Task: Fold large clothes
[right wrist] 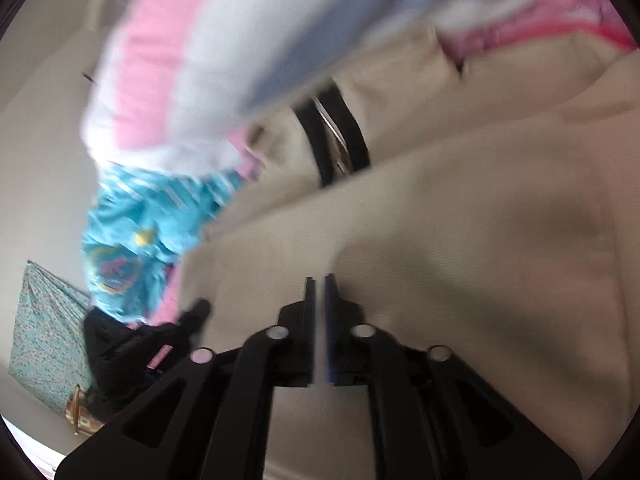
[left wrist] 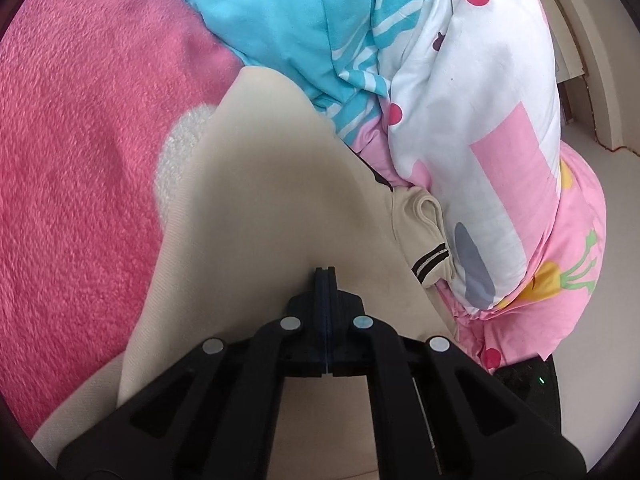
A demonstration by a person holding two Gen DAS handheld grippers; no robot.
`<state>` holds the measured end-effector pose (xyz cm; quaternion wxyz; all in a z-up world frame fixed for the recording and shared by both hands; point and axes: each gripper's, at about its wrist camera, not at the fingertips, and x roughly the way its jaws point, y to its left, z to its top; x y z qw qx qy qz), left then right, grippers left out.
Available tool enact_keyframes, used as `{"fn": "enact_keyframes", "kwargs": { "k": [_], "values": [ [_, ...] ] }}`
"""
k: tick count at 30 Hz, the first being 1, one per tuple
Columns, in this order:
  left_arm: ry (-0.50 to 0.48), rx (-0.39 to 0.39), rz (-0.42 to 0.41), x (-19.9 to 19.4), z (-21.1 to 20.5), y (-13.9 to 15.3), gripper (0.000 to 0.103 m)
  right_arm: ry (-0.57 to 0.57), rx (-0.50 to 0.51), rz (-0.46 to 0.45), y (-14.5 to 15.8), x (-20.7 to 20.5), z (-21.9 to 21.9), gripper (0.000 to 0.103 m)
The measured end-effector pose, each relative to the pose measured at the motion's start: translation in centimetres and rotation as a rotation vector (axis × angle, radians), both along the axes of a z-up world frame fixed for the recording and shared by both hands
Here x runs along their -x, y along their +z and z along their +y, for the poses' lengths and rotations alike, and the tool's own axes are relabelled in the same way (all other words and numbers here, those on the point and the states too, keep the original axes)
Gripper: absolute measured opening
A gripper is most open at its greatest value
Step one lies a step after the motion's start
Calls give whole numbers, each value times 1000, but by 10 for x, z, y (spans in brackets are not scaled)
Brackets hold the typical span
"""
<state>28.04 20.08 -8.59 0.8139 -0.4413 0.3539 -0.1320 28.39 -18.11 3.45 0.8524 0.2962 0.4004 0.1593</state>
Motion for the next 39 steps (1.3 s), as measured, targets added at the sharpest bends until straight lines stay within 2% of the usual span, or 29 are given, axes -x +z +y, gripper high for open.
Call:
{"fn": "enact_keyframes", "kwargs": {
  "k": [2, 3, 4, 5, 6, 7, 8, 9, 13, 15, 16, 18, 20, 21, 23, 27, 29, 32, 35, 39],
  "values": [
    [0, -9, -2, 0, -1, 1, 2, -20, -22, -93, 18, 16, -8, 31],
    [0, -10, -2, 0, -2, 1, 2, -34, -11, -100, 23, 19, -13, 33],
    [1, -10, -1, 0, -2, 0, 2, -77, 64, -69, 24, 20, -19, 34],
    [1, -11, -2, 0, -1, 0, 2, -118, 106, -29, 19, 19, -25, 31],
    [0, -15, -2, 1, -1, 1, 2, -167, 73, 43, 3, 14, -39, 22],
    [-1, -21, -2, 0, -2, 1, 2, -196, 29, 78, -5, 12, -48, 1],
    [-2, -28, -3, 0, -3, 1, 2, -221, 8, 96, -9, 12, -54, 0],
    [-1, -33, -2, 0, -4, 2, 2, -221, -2, 95, -9, 12, -55, 0],
    [-1, -36, -3, -1, -5, 2, 2, -247, 131, 62, 3, 15, -39, 0],
    [-2, -36, -2, -1, -4, 2, 2, -277, 199, 2, 16, 23, -32, 14],
    [-2, -36, -2, -1, -4, 2, 2, -278, 197, -12, 19, 24, -32, 24],
    [-2, -37, -2, -1, -4, 2, 2, -281, 185, 20, 14, 19, -38, 23],
    [-2, -38, -3, -1, -5, 2, 2, -292, 155, 63, 6, 14, -48, 15],
    [-3, -38, -3, -1, -5, 2, 2, -290, 153, 69, 5, 13, -50, 15],
    [-3, -38, -3, -1, -5, 2, 2, -269, 189, 83, 4, 11, -48, 15],
    [-3, -38, -3, -1, -5, 2, 2, -301, 192, 49, 8, 17, -45, 15],
    [-3, -37, -3, -2, -5, 2, 2, -338, 218, 21, 13, 22, -43, 19],
    [-4, -37, -3, -1, -5, 2, 2, -330, 240, 2, 17, 21, -39, 28],
    [-4, -38, -3, -1, -5, 2, 2, -296, 243, 51, 7, 13, -45, 29],
    [-4, -37, -3, -2, -4, 2, 2, -296, 234, 48, 5, 13, -48, 29]
  ]
}}
